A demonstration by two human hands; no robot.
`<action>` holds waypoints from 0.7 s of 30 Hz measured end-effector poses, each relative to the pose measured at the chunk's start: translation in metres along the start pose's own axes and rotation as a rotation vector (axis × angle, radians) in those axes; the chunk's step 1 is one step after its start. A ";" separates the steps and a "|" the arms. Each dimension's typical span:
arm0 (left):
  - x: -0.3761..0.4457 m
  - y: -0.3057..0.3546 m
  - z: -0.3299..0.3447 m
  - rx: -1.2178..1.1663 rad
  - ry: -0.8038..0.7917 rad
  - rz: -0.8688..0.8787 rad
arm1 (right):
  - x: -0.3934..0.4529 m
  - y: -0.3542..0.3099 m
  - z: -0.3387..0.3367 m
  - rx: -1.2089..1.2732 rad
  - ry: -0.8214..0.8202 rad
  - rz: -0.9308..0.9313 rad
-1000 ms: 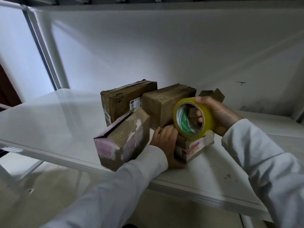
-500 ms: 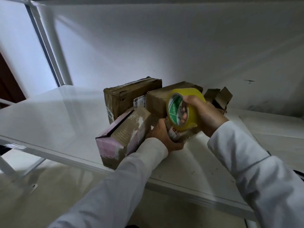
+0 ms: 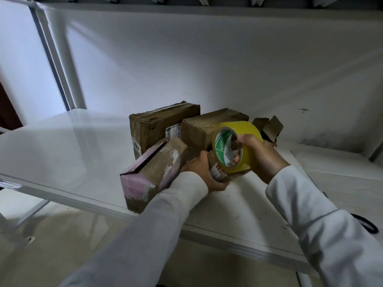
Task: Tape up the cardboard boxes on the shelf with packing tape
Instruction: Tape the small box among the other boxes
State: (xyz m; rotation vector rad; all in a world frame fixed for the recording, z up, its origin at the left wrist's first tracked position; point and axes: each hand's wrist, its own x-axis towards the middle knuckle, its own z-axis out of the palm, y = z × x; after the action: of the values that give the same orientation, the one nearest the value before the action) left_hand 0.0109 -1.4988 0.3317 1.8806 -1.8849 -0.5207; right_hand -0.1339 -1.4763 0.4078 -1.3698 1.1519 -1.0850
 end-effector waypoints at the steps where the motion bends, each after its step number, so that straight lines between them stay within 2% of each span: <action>1: 0.002 -0.001 0.000 -0.003 -0.012 -0.014 | -0.001 0.004 0.002 0.003 0.032 -0.013; 7: 0.009 -0.005 -0.001 -0.013 -0.082 -0.077 | -0.005 0.020 0.015 0.036 0.203 -0.046; 15: 0.007 -0.002 -0.004 0.047 -0.086 -0.042 | -0.008 0.006 0.008 -0.132 0.161 -0.011; 21: 0.008 0.000 -0.005 0.039 -0.105 -0.069 | -0.014 0.008 0.004 -0.151 0.149 0.009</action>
State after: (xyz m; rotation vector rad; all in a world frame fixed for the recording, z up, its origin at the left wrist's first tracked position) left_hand 0.0139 -1.5069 0.3356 1.9848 -1.9144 -0.6200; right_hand -0.1326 -1.4626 0.3991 -1.4160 1.3712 -1.1276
